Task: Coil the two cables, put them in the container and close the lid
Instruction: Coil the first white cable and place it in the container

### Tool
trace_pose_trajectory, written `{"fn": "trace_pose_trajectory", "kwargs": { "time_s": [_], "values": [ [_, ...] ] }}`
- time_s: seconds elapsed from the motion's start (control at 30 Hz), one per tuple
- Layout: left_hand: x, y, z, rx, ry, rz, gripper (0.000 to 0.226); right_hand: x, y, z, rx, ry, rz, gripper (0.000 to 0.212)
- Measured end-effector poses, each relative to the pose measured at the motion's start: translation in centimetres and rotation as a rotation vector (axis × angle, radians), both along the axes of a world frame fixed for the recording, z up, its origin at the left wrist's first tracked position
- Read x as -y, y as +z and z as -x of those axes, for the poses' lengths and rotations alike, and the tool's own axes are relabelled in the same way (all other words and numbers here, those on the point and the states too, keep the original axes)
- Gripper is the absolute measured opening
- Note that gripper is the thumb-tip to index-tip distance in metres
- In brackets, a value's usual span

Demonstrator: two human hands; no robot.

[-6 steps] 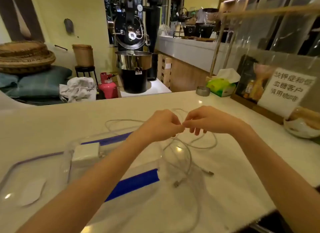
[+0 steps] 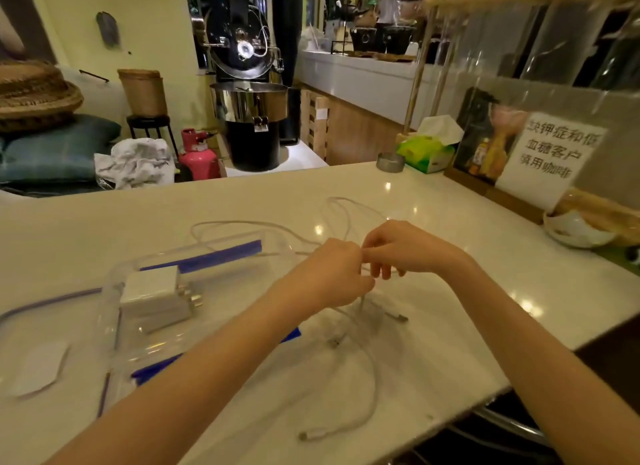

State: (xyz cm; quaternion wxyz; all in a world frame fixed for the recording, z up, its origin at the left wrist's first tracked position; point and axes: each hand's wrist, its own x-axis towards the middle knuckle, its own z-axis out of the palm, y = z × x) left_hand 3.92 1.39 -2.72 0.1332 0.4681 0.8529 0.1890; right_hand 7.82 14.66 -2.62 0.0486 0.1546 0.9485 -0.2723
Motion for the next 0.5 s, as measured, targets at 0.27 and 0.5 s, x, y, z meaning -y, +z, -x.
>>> {"fn": "trace_pose_trajectory", "kwargs": {
  "time_s": [0.27,0.5],
  "values": [
    [-0.2,-3.5,-1.9,-0.129,0.016,-0.071,0.025,1.0,-2.5,-0.7,-0.01,-0.046,0.225,0.018],
    [0.2,-2.7,-2.1,0.149,0.23,-0.468,0.027,0.0,-0.4,-0.5,-0.244,-0.167,0.521,0.019]
  ]
}}
